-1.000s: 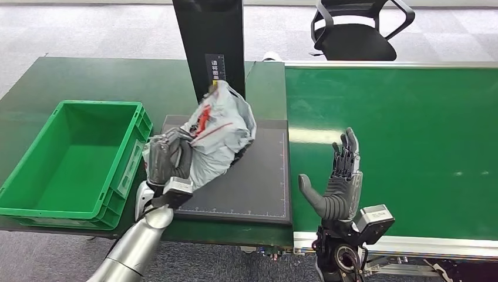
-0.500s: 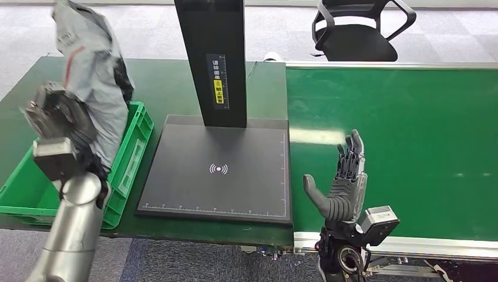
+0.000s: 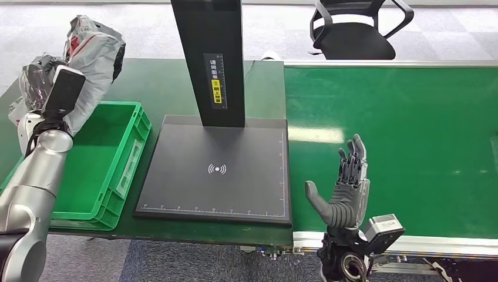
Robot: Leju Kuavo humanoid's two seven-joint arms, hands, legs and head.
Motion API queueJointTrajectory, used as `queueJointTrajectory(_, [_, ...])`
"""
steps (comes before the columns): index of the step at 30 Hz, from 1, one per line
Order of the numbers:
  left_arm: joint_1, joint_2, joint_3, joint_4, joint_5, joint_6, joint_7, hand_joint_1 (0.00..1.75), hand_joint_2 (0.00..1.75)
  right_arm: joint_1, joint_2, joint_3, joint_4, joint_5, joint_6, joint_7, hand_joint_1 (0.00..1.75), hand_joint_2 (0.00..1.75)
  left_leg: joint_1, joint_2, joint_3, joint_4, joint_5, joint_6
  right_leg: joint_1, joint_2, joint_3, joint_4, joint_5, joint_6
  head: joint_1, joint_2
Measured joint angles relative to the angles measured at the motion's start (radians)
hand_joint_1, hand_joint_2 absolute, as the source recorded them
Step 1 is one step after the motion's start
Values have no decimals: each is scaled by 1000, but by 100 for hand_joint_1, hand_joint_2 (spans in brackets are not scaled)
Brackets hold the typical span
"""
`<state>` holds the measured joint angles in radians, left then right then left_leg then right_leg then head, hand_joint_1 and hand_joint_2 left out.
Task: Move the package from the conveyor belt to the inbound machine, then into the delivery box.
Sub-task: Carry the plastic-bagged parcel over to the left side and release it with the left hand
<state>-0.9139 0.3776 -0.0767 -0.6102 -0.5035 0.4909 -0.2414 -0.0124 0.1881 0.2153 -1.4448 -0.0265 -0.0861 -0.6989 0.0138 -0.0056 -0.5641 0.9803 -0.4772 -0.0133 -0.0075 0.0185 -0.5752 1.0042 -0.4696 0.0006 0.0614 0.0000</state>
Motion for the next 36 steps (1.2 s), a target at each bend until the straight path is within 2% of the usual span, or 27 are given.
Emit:
queueJointTrajectory(4, [-9,5,-22,88,-47,-30,44,175,175,10,0,-4,-8,5,5,0,0,175,0,0,-1,0,0,0,0,0,0,0,0,0,0,0])
queueJointTrajectory(13, [65,28,-29,158,-53,-58,-1,175,175,34,0,-21,-28,6,16,0,0,175,0,0,-1,0,0,0,0,0,-1,0,0,0,0,0])
queueJointTrajectory(14, [73,34,-30,159,-58,-74,-2,163,175,36,0,-22,-30,6,17,0,0,175,0,0,-1,0,0,0,0,0,-1,0,0,0,0,0])
queueJointTrajectory(17, [88,50,-31,160,-82,-131,15,35,175,45,0,-26,-35,6,21,0,0,175,0,0,-1,0,0,0,0,0,-2,0,0,0,0,0])
queueJointTrajectory(18, [90,54,-32,160,-89,-145,24,3,175,47,0,-27,-37,6,22,0,0,175,0,0,-1,0,0,0,0,0,-2,0,0,0,0,0])
queueJointTrajectory(23, [86,66,-34,160,-100,-166,57,0,175,55,0,-31,-43,7,25,0,0,175,0,0,-1,0,0,0,0,0,-1,0,0,0,0,0])
queueJointTrajectory(29, [73,84,-6,139,-54,-147,18,0,175,58,0,-36,-43,8,27,0,0,175,0,0,-1,0,0,0,0,0,-2,0,0,0,0,0])
queueJointTrajectory(33, [75,99,30,98,-3,-108,-37,0,175,58,0,-37,-43,9,26,0,0,175,0,0,-2,0,0,0,0,0,-2,0,0,0,0,0])
queueJointTrajectory(36, [108,116,90,23,104,-62,-134,0,175,58,0,-38,-43,8,17,0,0,175,0,1,-2,0,0,-1,0,1,-2,0,0,0,0,0])
